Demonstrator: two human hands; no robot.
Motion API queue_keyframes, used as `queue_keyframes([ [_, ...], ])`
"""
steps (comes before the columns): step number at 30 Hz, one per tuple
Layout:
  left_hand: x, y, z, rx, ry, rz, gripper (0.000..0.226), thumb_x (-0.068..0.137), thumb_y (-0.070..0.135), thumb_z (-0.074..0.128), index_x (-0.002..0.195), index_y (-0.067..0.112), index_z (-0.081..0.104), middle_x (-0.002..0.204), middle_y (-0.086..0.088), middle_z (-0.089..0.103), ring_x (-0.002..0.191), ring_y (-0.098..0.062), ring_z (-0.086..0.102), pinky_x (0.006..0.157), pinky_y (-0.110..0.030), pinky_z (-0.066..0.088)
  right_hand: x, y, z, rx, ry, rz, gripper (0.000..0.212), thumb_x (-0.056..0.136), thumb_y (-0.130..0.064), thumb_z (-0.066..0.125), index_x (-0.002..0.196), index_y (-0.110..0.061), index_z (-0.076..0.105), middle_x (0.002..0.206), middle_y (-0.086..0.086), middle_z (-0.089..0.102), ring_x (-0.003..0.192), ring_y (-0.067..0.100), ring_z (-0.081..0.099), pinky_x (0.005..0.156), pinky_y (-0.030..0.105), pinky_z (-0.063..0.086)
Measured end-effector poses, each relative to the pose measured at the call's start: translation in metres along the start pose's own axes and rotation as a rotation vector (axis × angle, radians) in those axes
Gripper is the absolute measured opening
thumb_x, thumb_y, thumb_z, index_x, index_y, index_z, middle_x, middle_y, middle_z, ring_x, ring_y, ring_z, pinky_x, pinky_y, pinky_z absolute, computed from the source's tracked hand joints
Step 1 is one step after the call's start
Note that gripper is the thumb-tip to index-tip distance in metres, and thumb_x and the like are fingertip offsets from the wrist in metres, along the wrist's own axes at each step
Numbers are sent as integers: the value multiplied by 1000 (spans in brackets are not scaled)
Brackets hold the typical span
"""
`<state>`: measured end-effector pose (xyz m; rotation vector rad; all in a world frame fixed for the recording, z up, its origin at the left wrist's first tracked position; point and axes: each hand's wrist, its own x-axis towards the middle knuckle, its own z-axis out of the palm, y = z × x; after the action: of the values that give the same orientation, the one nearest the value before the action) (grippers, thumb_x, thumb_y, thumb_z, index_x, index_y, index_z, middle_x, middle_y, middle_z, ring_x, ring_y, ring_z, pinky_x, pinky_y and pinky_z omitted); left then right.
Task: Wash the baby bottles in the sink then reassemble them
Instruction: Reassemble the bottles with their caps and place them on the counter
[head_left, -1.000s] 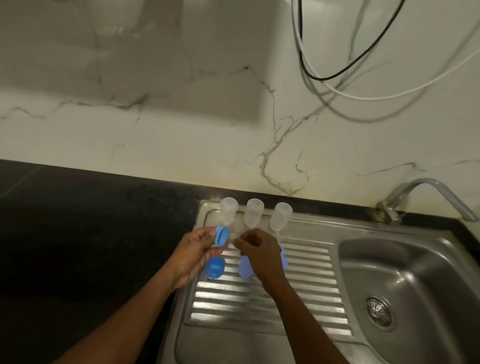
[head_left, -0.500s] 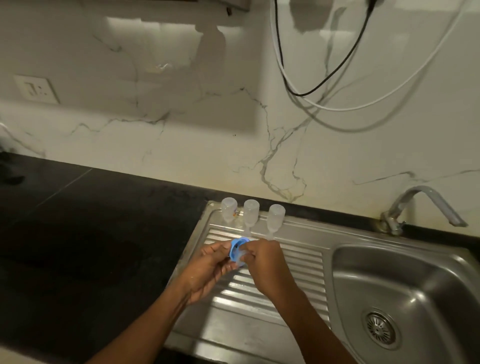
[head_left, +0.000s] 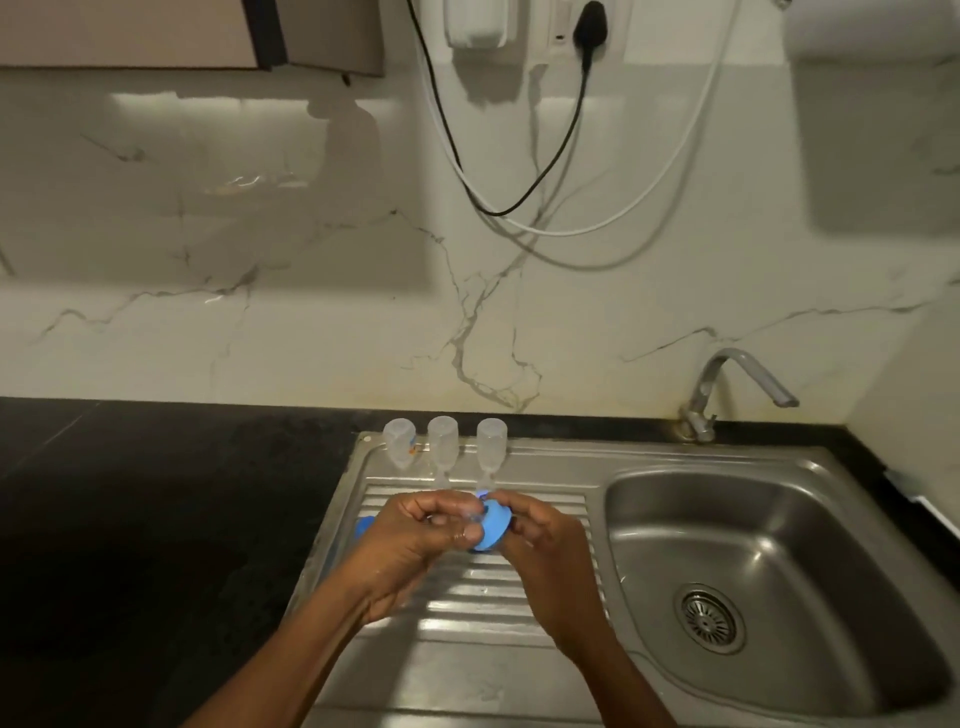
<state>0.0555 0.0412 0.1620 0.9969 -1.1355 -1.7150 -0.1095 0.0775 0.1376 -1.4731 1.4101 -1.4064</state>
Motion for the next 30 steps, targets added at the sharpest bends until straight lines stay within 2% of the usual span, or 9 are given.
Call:
queue_keyframes([
  [3, -5, 6, 0, -11, -10, 23, 27, 59, -4, 79, 85, -2, 78, 106, -17, 74, 101, -30, 72, 78, -29, 60, -13, -4, -4, 20, -96, 0, 53, 85, 7, 65, 128, -24, 61, 117, -15, 69, 108, 2, 64, 87, 16, 53],
  [5, -9, 9, 0, 47, -18, 70, 30, 58, 1, 82, 87, -3, 78, 109, -16, 73, 103, -30, 71, 82, -31, 60, -21, -12, 0, 76, -138, -25, 60, 82, 5, 71, 133, -22, 54, 120, -23, 65, 114, 4, 62, 90, 19, 53],
  [9, -18, 18, -9, 203, -41, 234, 25, 61, 11, 84, 84, 2, 80, 105, -11, 71, 103, -27, 69, 80, -33, 60, -25, -29, 17, 76, -24, -87, 42, 80, -15, 80, 117, -22, 62, 108, -19, 70, 101, 8, 67, 83, 24, 56],
  [13, -24, 28, -22, 329, -80, 444, 14, 70, -4, 79, 82, 3, 80, 91, -7, 77, 91, -22, 73, 81, -27, 59, -30, -36, 36, 109, 16, -25, 41, 77, -11, 83, 111, -22, 62, 105, -13, 70, 100, 13, 68, 87, 30, 56],
  [18, -24, 31, -36, 314, -30, 493, 11, 80, -10, 71, 83, 0, 75, 89, -6, 77, 90, -21, 74, 77, -23, 58, -33, -47, 54, 175, 20, -14, 38, 77, -3, 80, 106, -23, 65, 103, -6, 71, 98, 19, 69, 86, 31, 56],
  [22, -24, 28, -44, 347, 14, 516, 3, 83, 4, 71, 86, 4, 72, 89, -1, 77, 92, -20, 73, 81, -27, 59, -33, -51, 65, 140, 49, 1, 38, 77, -14, 81, 104, -35, 65, 104, -7, 71, 101, 19, 68, 85, 33, 58],
  [25, -25, 25, -46, 289, 33, 493, 21, 80, 21, 76, 88, 3, 70, 91, -2, 76, 94, -22, 73, 80, -31, 61, -35, -50, 77, 117, 120, 1, 36, 75, -20, 82, 107, -27, 66, 102, -8, 71, 99, 18, 69, 85, 38, 59],
  [28, -30, 22, -44, 303, 105, 554, 5, 88, 10, 72, 86, 6, 70, 91, 4, 75, 92, -15, 72, 76, -23, 58, -31, -50, 90, 140, 186, -4, 33, 76, -12, 84, 104, -19, 67, 96, -4, 73, 91, 19, 71, 79, 39, 61],
  [30, -35, 24, -44, 370, 194, 668, 6, 89, 16, 66, 86, 13, 70, 91, 10, 73, 90, -9, 70, 74, -15, 54, -27, -55, 98, 166, 184, -11, 31, 77, -9, 82, 103, -15, 67, 93, -2, 73, 87, 18, 72, 76, 36, 61],
])
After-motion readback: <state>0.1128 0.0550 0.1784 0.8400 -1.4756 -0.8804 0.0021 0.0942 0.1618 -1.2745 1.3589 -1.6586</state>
